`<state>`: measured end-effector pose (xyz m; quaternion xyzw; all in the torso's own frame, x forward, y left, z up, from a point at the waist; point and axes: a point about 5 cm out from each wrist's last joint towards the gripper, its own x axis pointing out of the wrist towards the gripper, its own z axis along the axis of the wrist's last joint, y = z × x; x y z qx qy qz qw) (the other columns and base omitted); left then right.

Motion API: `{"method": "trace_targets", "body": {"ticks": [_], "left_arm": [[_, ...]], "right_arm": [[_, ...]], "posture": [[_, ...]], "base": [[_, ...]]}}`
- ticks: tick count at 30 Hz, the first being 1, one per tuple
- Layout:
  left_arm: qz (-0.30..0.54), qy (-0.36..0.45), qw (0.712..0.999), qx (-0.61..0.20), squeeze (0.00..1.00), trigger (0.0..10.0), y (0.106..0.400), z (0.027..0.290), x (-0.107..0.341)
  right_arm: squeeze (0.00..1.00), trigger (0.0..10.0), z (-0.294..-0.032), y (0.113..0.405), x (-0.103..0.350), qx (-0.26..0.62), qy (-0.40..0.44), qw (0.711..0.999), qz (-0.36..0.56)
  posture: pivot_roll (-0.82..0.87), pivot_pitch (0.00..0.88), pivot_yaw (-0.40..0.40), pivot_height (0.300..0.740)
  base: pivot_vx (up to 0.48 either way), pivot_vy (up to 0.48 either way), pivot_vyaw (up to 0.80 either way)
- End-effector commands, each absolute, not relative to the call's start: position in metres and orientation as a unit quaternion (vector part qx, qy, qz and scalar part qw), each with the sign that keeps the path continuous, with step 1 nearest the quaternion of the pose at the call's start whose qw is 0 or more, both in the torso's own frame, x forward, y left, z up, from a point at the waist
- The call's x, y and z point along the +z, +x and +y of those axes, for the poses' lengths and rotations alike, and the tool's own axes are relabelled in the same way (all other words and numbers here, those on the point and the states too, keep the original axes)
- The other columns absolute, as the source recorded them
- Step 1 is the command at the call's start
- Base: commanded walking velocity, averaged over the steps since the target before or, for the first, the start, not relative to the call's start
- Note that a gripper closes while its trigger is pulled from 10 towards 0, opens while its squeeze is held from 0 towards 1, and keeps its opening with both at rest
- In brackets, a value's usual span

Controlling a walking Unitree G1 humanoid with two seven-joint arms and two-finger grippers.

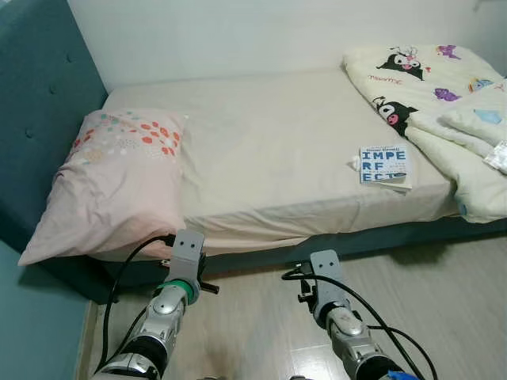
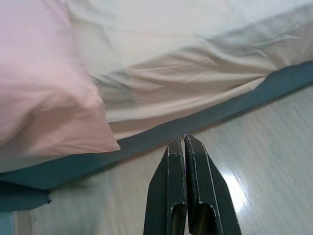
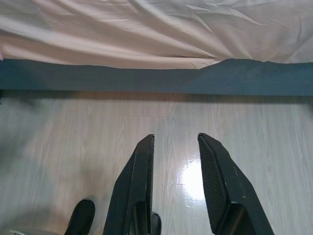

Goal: Clean up the room

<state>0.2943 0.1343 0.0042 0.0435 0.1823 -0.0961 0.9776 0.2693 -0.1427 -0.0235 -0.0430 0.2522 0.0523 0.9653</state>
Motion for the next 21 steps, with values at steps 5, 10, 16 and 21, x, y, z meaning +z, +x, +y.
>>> {"method": "trace_targets", "body": {"ticks": [5, 10, 16, 21], "left_arm": [[0.183, 0.026, 0.979, -0.081, 0.0, 10.0, 0.2883, 0.1395, -0.0003], [0.177, 0.022, 0.98, -0.09, 0.0, 10.0, 0.2907, 0.1375, 0.0024], [0.176, 0.017, 0.98, -0.087, 0.0, 10.0, 0.2911, 0.1379, 0.0026], [0.176, 0.015, 0.98, -0.087, 0.0, 10.0, 0.291, 0.138, 0.0025]], "right_arm": [[0.0, 10.0, -0.141, 0.2716, -0.021, 0.053, -0.035, 0.968, 0.244], [0.0, 10.0, -0.1429, 0.2721, -0.0203, 0.048, -0.031, 0.969, 0.242], [0.0, 10.0, -0.1431, 0.2728, -0.0198, 0.049, -0.029, 0.969, 0.242], [0.0, 10.0, -0.1417, 0.2732, -0.0193, 0.056, -0.029, 0.969, 0.24]], "posture": [[0.05, 0.015, 0.066, 0.74], [0.05, 0.015, 0.066, 0.74], [0.05, 0.016, 0.064, 0.74], [0.05, 0.016, 0.063, 0.74]], "base": [[0.0, 0.0, 0.0], [0.313, 0.0, 0.0], [0.403, 0.0, 0.0], [0.431, 0.0, 0.0]]}}
